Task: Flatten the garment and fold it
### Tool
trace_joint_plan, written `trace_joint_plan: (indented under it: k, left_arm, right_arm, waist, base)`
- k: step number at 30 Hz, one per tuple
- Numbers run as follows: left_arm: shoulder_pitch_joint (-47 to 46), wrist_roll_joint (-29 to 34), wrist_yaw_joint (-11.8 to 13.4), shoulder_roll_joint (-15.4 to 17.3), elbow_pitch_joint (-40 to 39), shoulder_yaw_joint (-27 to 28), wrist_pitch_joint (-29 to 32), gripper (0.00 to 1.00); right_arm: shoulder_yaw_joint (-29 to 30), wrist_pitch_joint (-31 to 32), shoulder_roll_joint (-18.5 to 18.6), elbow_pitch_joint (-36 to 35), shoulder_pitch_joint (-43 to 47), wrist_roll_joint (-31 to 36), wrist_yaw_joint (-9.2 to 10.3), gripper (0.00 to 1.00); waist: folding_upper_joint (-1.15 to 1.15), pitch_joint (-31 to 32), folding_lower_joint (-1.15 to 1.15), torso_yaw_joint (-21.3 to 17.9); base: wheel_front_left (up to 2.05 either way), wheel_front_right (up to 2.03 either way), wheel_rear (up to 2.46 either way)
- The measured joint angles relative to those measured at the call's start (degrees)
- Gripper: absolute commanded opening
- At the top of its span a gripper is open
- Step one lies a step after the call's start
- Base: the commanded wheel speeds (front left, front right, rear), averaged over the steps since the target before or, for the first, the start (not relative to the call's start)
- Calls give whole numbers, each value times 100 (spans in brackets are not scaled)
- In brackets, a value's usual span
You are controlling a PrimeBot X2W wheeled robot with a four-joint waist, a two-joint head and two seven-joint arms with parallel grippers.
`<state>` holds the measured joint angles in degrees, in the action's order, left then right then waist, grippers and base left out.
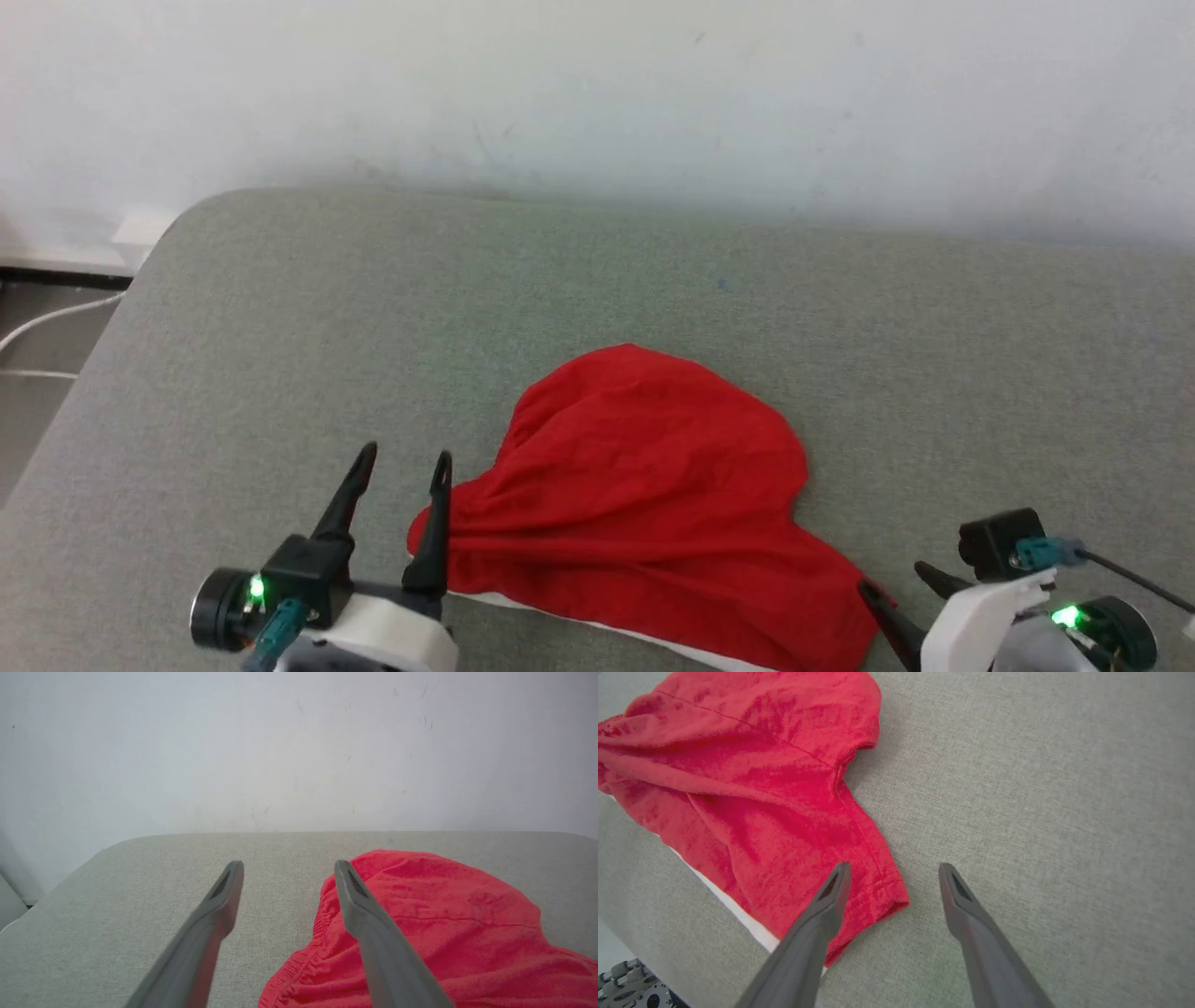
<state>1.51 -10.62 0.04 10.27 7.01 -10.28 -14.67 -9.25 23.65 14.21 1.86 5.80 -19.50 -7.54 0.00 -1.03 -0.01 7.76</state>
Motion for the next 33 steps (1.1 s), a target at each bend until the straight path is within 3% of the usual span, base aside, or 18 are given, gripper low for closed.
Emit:
trace_joint_plan:
  k: [9,10,11,19,27,33]
  left_arm:
    - [-102,345,-157,-331,-381,-60,-5,100]
    - [-104,364,-180,-348,-376,-55,-5,100]
    - [-108,375,-201,-361,-369,-51,-5,100]
    - [-151,483,-260,-465,-330,-9,-5,100]
    - [-177,569,-353,-539,-365,-14,-5,100]
    - [-283,569,-402,-613,-344,-53,-5,100]
  right_arm:
    - [-301,388,144,773,-575,-23,0,97]
    - [-328,386,154,844,-597,-24,0,25]
    - [-350,339,177,890,-636,-24,0,0]
    - [-153,-1,387,1036,-885,-16,-9,0]
    - [353,177,1060,948,-1351,48,-8,0]
    - [-35,259,1384,1347,-2002,98,-8,0]
  waist:
    - [0,-279,1,313]
    - [0,-312,1,349]
    - [0,-345,1,385]
    - [0,-442,1,564]
    - [0,-500,1,547]
    - [0,-669,2,596]
  base:
    - [0,0,0]
    - [0,0,0]
    - [0,0,0]
    - [0,0,0]
    - [0,0,0]
    - [0,0,0]
